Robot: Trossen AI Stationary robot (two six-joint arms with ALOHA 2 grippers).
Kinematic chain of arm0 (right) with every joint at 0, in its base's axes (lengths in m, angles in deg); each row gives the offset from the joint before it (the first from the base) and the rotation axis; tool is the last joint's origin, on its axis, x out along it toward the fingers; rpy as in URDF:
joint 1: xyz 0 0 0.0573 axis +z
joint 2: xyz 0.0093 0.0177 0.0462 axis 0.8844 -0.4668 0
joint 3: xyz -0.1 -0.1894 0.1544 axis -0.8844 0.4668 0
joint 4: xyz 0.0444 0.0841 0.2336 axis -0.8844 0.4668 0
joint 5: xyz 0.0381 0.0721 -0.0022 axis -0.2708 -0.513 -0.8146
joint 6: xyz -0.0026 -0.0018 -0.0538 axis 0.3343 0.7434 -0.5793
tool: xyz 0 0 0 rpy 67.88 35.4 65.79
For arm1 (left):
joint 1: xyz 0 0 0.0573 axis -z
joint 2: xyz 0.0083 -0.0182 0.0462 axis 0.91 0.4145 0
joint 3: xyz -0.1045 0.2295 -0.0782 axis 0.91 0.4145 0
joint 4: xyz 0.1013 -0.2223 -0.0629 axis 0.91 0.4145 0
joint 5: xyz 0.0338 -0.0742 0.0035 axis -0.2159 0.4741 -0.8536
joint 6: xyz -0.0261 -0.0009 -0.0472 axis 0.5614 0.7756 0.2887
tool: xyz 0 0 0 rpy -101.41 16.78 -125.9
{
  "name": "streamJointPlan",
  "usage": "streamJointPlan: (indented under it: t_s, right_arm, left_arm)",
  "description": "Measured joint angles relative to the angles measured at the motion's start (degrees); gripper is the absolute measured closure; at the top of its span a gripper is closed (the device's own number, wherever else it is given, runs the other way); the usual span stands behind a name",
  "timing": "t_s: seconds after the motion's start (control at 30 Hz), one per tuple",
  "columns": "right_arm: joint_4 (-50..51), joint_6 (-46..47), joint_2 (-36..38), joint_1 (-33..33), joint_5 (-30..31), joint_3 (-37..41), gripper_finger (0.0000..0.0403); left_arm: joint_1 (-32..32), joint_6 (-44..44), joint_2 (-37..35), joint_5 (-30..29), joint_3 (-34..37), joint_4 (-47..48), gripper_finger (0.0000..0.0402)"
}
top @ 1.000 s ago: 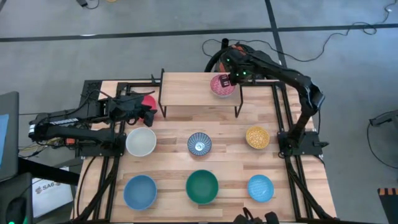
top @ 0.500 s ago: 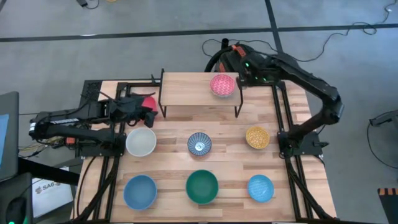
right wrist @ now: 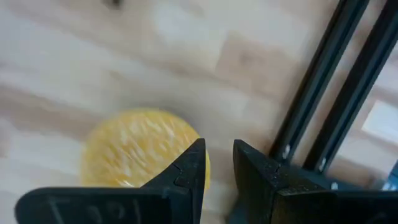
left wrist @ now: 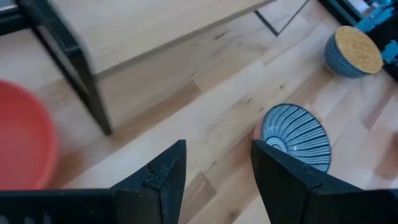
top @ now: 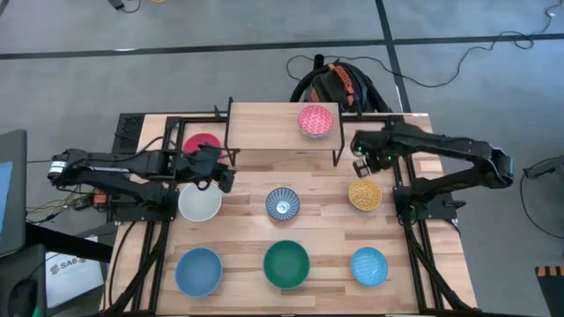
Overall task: Place and stack bowls onto a shelf
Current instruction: Stack the yellow patterned bowl on top of the red patterned bowl
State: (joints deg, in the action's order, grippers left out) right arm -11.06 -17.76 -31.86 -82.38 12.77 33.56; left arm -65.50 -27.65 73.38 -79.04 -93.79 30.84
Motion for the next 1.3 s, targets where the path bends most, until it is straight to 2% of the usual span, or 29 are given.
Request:
streamJointPlan:
  t_s: [0.2,0.33,0.43,0.57,0.67,0.9,1.0,1.17,1.3]
  right_arm:
    - [-7.5,-2.8,0.0,1.6,-8.1,9.9,0.0277]
    - [-10.5,-2.5,0.0,1.6,-8.3,13.6,0.0235]
    - [-12.4,-2.4,-0.1,1.6,-6.1,15.9,0.0209]
    - [-16.4,-2.4,-0.2,1.6,-5.7,18.9,0.0204]
    - [-18.3,-1.2,-0.2,1.8,-5.6,20.2,0.0225]
    - [-20.9,-0.9,-0.2,4.0,-5.5,21.4,0.0328]
    - [-22.1,0.4,0.0,5.4,-5.6,21.4,0.0356]
    - [-22.5,4.5,1.3,9.4,-5.6,20.4,0.0363]
    - [-21.4,8.8,2.3,13.6,-2.7,16.6,0.0363]
  left_arm:
    - [0.1,0.8,2.6,2.9,0.0,-2.5,0.0239]
    - [0.8,2.3,2.8,2.9,0.0,-2.5,0.0239]
    - [1.6,3.2,2.8,2.5,0.0,-2.5,0.0239]
    - [2.7,3.7,2.8,1.1,0.0,-2.5,0.0239]
    - [3.3,5.0,2.9,0.4,0.0,-2.5,0.0239]
    - [4.3,6.4,3.4,-0.2,0.0,-2.5,0.0239]
    - [4.6,6.9,5.0,-0.1,0.0,-3.0,0.0239]
    - [5.1,7.5,9.2,2.3,0.0,-7.6,0.0239]
    - [5.1,7.2,13.0,4.7,0.0,-14.5,0.0239]
